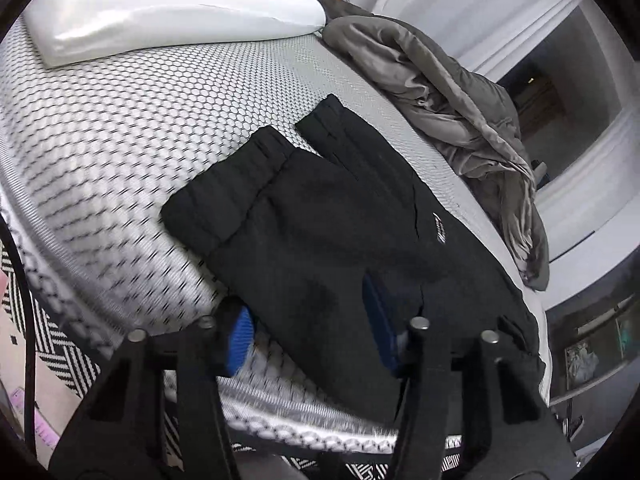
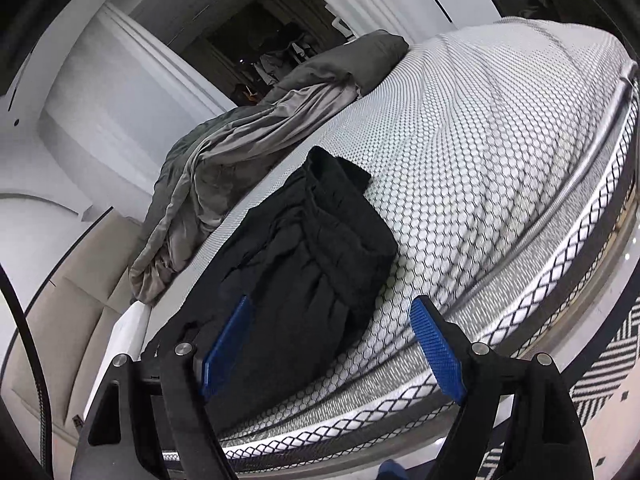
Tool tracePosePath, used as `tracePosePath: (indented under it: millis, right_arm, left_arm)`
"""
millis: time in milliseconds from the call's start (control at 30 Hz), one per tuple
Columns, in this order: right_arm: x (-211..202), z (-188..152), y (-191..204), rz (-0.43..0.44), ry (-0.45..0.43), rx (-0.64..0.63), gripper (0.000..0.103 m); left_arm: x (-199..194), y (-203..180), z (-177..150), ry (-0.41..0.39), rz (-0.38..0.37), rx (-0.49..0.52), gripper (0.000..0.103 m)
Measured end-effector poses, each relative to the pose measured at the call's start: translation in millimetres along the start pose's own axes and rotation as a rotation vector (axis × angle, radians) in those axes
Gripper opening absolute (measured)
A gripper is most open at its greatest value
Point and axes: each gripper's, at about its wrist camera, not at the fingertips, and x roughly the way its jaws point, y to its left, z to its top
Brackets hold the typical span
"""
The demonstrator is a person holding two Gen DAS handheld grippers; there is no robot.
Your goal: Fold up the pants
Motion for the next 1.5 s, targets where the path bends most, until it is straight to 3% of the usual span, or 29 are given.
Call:
tracePosePath:
  millis: [100,200,333,367,433,467,567,833,1067,1300,1433,1467,1500]
  right_arm:
    - [4,-8,-4,0.017,0.033,-0.006,0.083]
    - [15,-12,-7,0.048,0.058,0.011,0.083]
    - [45,-11,-8,0.076,0.067,0.038,0.082]
    - [57,-10,-10,0.077,0.074,0.057,0.074]
    - [72,-7,-7,0.033,0.052,0.061,0.046]
    - [76,-6,-3,0.012,0.038,0.037,0.022]
    - [68,-6,1,0.026,0.003,0.031,0.012]
    - [19,-15,3,0.075,-0.050,0.025,0.012]
    - [28,32,48,0.102,-0.138,-0.042,0.012]
    - [88,120,107,0.058,-0.172,-0.057,0.012]
    - [162,183,138,-0.021,-0.093,-0.006,0.014]
    - [186,198,146,-0.054,-0.055,-0.010,0.021]
    - [204,207,151,-0.078,-0.034,-0.012,0.034]
  left_arm:
    - [11,1,10,-0.032,0.045,-0.045,0.000]
    - [7,6,16,-0.083,0.028,-0.100,0.000]
    - [5,5,16,-0.086,0.042,-0.085,0.000]
    - [6,4,16,-0.085,0.045,-0.083,0.000]
    - [9,2,20,-0.084,0.045,-0.080,0.000]
    - [9,2,20,-0.084,0.047,-0.079,0.000]
    - [7,4,21,-0.089,0.064,-0.064,0.000]
    - [-3,-7,22,-0.093,0.096,0.033,0.000]
    - [-10,-48,67,-0.148,0.060,0.092,0.000]
    - [19,-94,135,-0.175,0.072,0.089,0.000]
    - [78,-137,186,-0.178,0.194,0.138,0.001]
    - [94,-145,196,-0.169,0.240,0.148,0.003]
    - [108,-151,205,-0.169,0.286,0.152,0.007]
